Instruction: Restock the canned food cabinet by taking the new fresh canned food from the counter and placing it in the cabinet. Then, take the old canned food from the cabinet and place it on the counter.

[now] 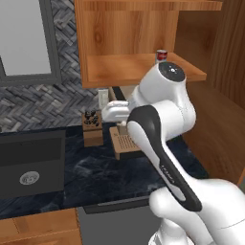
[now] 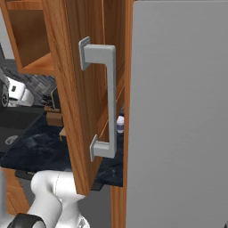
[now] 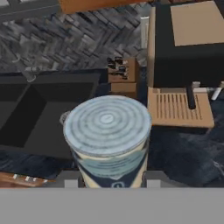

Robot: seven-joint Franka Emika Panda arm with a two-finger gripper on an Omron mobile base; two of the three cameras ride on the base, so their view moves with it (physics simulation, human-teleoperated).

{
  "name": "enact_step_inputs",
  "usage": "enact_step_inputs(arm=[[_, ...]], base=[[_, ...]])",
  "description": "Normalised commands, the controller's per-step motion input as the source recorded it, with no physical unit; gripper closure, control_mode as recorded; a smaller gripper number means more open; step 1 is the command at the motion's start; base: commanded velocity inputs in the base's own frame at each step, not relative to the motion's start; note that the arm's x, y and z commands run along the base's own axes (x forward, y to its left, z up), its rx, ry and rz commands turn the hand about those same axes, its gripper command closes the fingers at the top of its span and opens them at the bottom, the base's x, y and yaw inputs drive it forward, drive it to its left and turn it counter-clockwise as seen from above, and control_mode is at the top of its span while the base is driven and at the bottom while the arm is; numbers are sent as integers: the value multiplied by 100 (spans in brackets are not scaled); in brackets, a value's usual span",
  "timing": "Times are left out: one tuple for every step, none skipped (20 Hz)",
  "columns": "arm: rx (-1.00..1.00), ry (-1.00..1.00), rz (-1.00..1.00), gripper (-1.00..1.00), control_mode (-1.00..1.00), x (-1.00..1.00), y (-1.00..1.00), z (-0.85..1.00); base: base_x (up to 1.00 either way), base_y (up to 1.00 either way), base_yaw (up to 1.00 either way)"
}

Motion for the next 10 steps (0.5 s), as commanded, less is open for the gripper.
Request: enact_step_inputs(arm=[[-10,34,1,100,-100,-81,0,-100],[-13,30,2,100,-100,-61,0,-100],[-13,25,1,100,-100,-37,0,-100],[-13,24,1,100,-100,-23,0,-100],[-12,20,1,100,-100,-10,0,-100],[-12,18,1,100,-100,0,0,-100],[-12,13,0,100,-100,0,0,-100],[-12,10,0,100,-100,0,0,-100],[-12,4,0,100,-100,21,0,-93],[-13,0,0,100,-100,38,4,-77]], base=[[0,0,0],[0,0,0],[0,0,0],[0,0,0],[0,0,0],[0,0,0],[0,0,0],[0,0,0],[0,0,0],[0,0,0]])
